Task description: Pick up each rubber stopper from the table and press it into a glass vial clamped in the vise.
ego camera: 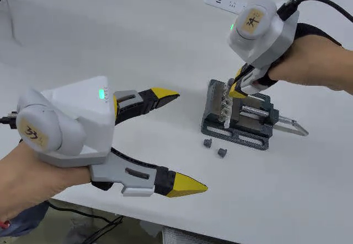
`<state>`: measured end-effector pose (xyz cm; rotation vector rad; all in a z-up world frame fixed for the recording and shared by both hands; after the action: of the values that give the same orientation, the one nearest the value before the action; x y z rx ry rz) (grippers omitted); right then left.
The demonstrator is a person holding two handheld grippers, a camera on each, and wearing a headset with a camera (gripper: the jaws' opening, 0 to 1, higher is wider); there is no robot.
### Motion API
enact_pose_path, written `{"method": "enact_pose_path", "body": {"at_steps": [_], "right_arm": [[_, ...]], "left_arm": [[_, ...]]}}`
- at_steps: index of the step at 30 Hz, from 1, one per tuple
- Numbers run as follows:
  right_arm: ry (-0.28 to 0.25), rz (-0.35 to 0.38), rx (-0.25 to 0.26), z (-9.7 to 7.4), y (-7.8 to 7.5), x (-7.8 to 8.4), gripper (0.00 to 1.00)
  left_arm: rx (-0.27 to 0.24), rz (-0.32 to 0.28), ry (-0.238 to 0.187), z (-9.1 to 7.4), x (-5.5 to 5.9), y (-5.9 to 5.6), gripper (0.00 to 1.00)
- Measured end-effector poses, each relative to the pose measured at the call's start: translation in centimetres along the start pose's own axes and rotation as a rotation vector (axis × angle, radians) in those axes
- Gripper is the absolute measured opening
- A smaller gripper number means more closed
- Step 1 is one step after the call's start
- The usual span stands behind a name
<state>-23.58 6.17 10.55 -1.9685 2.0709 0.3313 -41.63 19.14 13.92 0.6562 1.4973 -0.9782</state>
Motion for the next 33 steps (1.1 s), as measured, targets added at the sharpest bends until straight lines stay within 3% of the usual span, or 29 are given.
{"method": "enact_pose_path", "body": {"at_steps": [18, 22, 33], "right_arm": [[-0.060, 0.002, 0.006, -0.2, 0.5, 0.3, 0.11], [-0.088, 0.018, 0.013, -1.1, 0.6, 0.3, 0.12], [-0.139, 0.021, 0.014, -2.2, 0.4, 1.1, 0.06]], "left_arm": [[0.002, 0.001, 0.003, -0.3, 0.1, 0.0, 0.89], [0.005, 0.002, 0.004, -0.2, 0.2, -0.1, 0.89], [0.004, 0.000, 0.005, 0.0, 0.2, -0.2, 0.88]]}}
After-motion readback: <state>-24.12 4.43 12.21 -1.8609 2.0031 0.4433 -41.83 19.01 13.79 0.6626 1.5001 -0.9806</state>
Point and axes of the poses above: the centre of the closed fingertips' face, and the gripper's own axes: z roughly forward along the fingers, y roughly to its left, x roughly out of its underside, the point moved 8 cm from there along -z, roughly backward along the fingers, and after that the axes turned 12 degrees about -y, right-handed, at the moved point
